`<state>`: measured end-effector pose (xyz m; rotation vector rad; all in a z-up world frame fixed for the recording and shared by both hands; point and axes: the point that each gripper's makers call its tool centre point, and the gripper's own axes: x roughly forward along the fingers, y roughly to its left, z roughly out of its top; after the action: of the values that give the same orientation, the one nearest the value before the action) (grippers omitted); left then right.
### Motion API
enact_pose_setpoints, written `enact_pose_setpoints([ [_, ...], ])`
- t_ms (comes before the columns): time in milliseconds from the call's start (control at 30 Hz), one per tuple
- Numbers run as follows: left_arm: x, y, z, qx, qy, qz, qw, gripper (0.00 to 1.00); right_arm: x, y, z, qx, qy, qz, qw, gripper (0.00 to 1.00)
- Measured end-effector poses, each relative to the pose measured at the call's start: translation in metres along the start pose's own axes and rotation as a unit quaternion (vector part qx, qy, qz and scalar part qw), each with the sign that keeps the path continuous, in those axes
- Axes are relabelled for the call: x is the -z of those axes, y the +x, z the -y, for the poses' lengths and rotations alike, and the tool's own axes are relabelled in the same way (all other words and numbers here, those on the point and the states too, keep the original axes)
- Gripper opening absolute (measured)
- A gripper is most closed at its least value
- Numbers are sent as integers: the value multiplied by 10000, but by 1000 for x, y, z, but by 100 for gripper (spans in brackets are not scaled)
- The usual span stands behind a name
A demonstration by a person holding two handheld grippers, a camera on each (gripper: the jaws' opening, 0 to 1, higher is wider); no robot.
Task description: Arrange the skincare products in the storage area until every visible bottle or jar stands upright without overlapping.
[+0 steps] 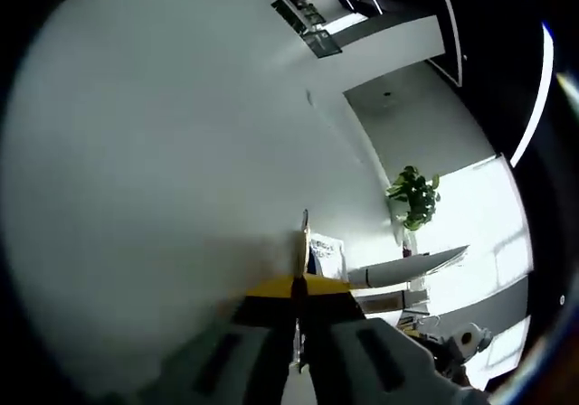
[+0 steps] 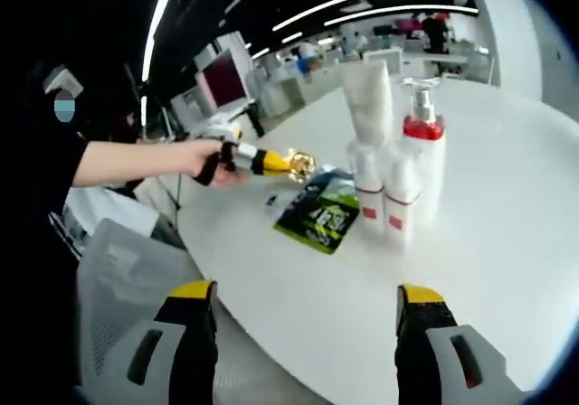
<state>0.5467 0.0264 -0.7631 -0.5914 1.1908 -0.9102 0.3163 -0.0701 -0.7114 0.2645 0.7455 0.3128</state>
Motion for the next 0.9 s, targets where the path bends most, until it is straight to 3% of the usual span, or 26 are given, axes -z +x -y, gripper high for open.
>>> enact_pose_setpoints([
  [533,-3,6,-8,-267,-86,-147,9995,1,0,2,-1,-16,46,7,10000,82],
  [900,-7,4,-14,-516,335,-212,9979,4,1,3,-3,-59,62,-15,10000,82],
])
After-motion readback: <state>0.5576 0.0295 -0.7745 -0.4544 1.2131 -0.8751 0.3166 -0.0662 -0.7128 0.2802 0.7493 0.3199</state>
